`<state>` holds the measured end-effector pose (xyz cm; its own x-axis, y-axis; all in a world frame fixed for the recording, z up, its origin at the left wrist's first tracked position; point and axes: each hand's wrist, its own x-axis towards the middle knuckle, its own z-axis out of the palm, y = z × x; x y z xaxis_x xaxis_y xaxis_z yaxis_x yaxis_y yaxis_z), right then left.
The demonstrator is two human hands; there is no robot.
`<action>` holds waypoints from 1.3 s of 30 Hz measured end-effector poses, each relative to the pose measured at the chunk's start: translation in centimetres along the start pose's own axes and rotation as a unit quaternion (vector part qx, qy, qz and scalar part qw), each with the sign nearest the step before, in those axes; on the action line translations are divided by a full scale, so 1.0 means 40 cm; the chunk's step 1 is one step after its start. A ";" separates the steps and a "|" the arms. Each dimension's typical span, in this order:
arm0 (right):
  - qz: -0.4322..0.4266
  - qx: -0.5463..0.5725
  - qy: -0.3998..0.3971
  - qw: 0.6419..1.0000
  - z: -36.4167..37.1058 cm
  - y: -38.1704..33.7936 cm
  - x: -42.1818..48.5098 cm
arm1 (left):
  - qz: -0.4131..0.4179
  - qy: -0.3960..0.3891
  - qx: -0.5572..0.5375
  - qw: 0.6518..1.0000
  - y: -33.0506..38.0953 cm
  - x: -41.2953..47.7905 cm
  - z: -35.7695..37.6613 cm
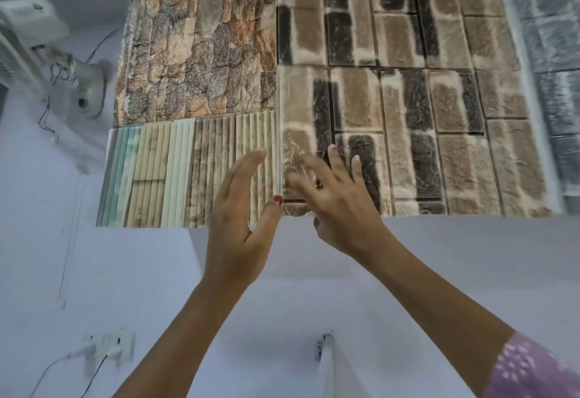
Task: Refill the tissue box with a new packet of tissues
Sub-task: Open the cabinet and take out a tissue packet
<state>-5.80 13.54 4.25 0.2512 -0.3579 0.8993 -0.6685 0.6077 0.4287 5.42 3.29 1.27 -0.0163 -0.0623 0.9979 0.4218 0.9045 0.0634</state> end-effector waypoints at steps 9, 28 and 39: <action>0.129 0.122 0.192 0.965 -0.469 0.008 -0.107 | -0.085 -0.149 -0.379 0.909 0.333 -0.051 0.013; 0.398 0.195 0.205 0.873 -0.873 0.433 -0.378 | 0.030 -0.302 -0.341 0.890 0.786 -0.048 0.475; 0.599 0.389 0.123 0.689 -0.733 0.320 -0.431 | 0.035 -0.228 -0.321 0.919 0.654 -0.076 0.460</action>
<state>1.83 48.30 -3.22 -0.7608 0.2585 0.5952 -0.6472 -0.2357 -0.7249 -0.19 34.92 0.12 -0.2849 0.3017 0.9098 0.8813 0.4557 0.1249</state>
